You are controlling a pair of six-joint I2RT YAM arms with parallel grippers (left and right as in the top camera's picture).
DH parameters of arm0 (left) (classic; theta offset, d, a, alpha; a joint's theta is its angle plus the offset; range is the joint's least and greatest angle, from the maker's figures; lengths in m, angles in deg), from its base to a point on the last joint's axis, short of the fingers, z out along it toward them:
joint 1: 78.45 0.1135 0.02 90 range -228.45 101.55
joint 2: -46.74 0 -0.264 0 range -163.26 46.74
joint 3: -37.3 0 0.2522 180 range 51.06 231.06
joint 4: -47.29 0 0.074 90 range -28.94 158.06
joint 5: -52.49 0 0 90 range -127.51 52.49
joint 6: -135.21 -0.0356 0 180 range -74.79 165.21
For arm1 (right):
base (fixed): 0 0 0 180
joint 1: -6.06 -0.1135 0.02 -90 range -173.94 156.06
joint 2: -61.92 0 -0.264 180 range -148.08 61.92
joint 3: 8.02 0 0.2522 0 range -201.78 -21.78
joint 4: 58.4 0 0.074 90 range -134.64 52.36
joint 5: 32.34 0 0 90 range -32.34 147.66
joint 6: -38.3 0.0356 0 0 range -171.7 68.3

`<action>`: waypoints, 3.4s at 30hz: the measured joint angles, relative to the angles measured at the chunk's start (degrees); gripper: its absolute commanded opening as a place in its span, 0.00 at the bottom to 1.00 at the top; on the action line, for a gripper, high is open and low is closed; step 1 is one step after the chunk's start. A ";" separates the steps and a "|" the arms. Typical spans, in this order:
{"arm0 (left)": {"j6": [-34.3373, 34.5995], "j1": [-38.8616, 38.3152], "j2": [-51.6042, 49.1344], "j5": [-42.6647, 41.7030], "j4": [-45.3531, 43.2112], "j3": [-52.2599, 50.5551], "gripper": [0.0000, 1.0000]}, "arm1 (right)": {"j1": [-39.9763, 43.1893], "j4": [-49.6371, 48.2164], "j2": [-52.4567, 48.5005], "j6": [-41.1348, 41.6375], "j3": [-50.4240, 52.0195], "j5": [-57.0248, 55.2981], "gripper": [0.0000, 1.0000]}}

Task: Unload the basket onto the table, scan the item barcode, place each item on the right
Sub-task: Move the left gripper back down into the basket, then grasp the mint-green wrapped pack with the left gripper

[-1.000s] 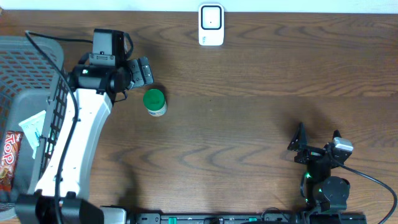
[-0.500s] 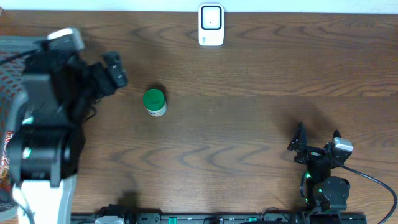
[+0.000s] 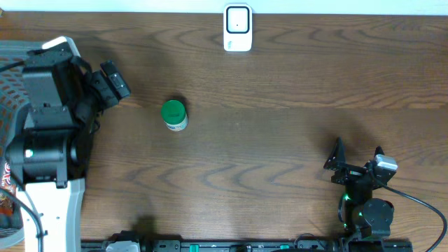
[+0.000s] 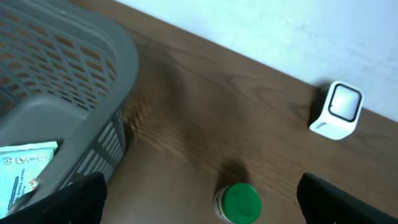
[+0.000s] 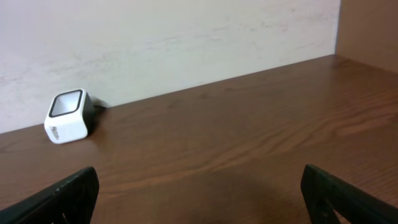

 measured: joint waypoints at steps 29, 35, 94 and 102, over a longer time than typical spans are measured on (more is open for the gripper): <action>1.31 15.91 10.19 -2.64 2.14 -0.02 0.98 | 0.00 0.00 0.00 0.00 0.00 0.00 0.99; 1.70 20.17 12.20 -2.29 3.08 -0.02 0.98 | 0.00 0.00 0.00 0.00 0.00 -0.02 0.99; -8.39 43.74 -41.86 -3.15 -0.07 -0.02 0.98 | 0.00 0.02 0.00 0.00 0.00 -0.02 0.99; -15.61 43.65 -47.71 -5.70 -1.18 -0.22 0.98 | 0.00 0.02 0.00 0.00 0.00 0.00 0.99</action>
